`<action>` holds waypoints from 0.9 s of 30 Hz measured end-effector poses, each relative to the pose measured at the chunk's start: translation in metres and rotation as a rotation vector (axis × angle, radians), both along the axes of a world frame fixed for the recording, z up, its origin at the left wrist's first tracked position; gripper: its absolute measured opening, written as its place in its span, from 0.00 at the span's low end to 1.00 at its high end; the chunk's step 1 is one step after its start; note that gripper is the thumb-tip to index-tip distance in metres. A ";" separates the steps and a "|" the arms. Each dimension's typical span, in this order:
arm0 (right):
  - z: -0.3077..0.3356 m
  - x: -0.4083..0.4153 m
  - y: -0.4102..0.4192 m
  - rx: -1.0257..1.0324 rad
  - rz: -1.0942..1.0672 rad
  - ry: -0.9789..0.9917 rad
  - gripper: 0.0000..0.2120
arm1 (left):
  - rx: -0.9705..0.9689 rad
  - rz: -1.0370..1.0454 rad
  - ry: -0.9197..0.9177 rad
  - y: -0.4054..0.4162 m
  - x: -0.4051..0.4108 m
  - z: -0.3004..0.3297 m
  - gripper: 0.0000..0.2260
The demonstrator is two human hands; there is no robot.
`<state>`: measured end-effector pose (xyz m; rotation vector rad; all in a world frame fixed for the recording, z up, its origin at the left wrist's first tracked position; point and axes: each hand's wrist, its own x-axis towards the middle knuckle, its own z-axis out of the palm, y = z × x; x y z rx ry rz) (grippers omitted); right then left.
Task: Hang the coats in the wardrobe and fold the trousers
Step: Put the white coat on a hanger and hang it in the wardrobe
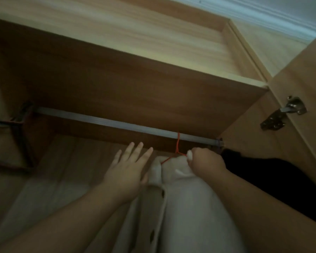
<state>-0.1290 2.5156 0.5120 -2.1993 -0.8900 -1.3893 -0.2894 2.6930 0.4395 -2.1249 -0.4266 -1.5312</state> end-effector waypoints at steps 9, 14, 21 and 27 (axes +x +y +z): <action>-0.031 -0.024 -0.011 -0.039 -0.085 0.055 0.35 | -0.101 -0.040 0.071 0.004 -0.014 -0.038 0.32; -0.088 -0.042 -0.026 -0.127 -0.192 -0.140 0.36 | -0.112 -0.192 0.133 -0.022 -0.023 -0.070 0.33; -0.238 -0.077 -0.073 -0.281 -0.244 -0.031 0.32 | -0.250 -0.401 0.287 -0.078 -0.021 -0.177 0.34; -0.387 -0.138 -0.155 -0.391 -0.271 0.266 0.33 | -0.299 -0.511 0.487 -0.135 -0.026 -0.309 0.37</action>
